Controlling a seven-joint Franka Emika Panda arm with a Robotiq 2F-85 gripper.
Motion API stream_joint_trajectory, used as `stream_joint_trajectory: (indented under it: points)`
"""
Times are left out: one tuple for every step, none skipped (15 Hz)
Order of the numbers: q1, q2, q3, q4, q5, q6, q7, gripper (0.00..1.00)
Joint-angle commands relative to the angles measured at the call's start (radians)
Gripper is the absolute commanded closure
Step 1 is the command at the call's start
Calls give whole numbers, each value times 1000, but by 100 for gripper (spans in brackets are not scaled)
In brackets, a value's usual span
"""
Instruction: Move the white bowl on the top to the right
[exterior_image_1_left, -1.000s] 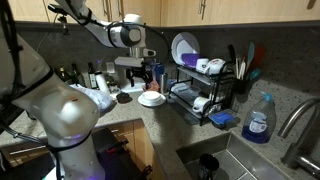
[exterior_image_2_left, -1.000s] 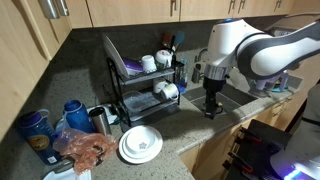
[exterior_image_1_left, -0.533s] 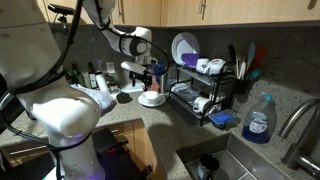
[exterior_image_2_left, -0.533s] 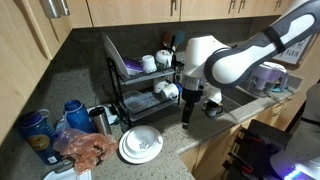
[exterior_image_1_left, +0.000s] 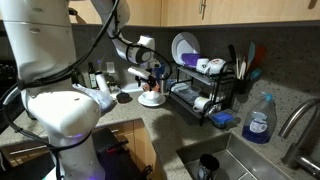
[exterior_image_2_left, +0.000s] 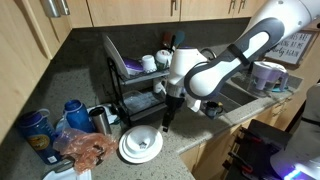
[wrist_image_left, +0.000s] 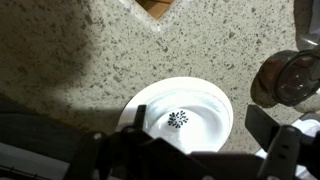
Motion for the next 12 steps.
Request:
stream_joint_trajectory:
  points:
    - [-13,106,15,95,-64,9,82,0]
    - [-12,134,13,119,-82,3,102,0]
    - [-8,162,9,141,-103,-2,128,0]
    - [-5,186,6,160,-121,-5,148,0]
    - [-1,211,2,179,-142,-7,170,0]
    - [2,235,-1,198,-157,-12,184,0]
    - [7,258,-6,216,-176,-14,203,0]
    - [11,281,-9,236,-189,-17,216,0]
    - [14,301,-13,255,-203,-22,231,0]
    - [20,322,-18,275,-217,-29,248,0]
    - [22,341,-23,294,-223,-33,259,0]
    - [25,361,-28,318,-225,-46,285,0]
